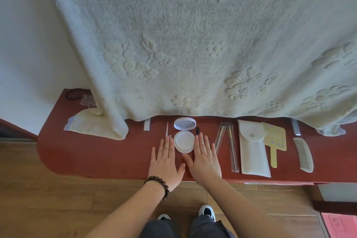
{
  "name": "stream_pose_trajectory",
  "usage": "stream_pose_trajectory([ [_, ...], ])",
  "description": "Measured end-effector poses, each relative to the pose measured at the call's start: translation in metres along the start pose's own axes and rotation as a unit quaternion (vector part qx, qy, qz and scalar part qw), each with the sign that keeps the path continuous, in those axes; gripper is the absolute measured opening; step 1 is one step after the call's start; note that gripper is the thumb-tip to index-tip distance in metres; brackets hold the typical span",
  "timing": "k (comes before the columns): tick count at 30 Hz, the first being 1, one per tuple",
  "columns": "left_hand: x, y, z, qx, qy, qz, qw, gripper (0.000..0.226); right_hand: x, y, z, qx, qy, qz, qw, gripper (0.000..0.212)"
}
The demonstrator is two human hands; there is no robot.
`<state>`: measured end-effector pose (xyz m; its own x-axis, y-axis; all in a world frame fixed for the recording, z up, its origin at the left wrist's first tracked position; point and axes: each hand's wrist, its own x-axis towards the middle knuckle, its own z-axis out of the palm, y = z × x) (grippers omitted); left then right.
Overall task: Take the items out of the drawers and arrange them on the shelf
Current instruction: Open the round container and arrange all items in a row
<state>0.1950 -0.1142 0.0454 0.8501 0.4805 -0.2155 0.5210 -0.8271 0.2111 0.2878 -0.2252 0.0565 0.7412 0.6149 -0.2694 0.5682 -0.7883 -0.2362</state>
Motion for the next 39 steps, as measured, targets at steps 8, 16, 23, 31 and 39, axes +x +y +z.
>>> stream_pose_trajectory([
  [8,-0.009,0.034,-0.018,-0.017,0.053,0.076,0.996,0.079,-0.009,0.049,-0.025,0.024,0.045,0.059,0.997,0.083],
  [16,-0.005,0.083,-0.011,0.060,-0.033,0.165,0.984,0.072,0.005,0.070,-0.028,0.150,-0.053,0.056,0.986,0.070],
  [23,-0.008,0.093,-0.007,0.065,-0.058,0.155,0.984,0.074,0.007,0.063,-0.042,0.280,-0.017,-0.020,0.960,0.057],
  [31,-0.003,0.127,0.001,0.061,-0.049,0.188,0.979,0.079,-0.033,0.150,-0.052,0.058,0.060,0.026,0.996,0.055],
  [39,-0.005,0.144,0.013,0.075,-0.068,0.147,0.984,0.082,-0.037,0.156,-0.038,-0.018,-0.003,0.018,1.000,0.063],
])
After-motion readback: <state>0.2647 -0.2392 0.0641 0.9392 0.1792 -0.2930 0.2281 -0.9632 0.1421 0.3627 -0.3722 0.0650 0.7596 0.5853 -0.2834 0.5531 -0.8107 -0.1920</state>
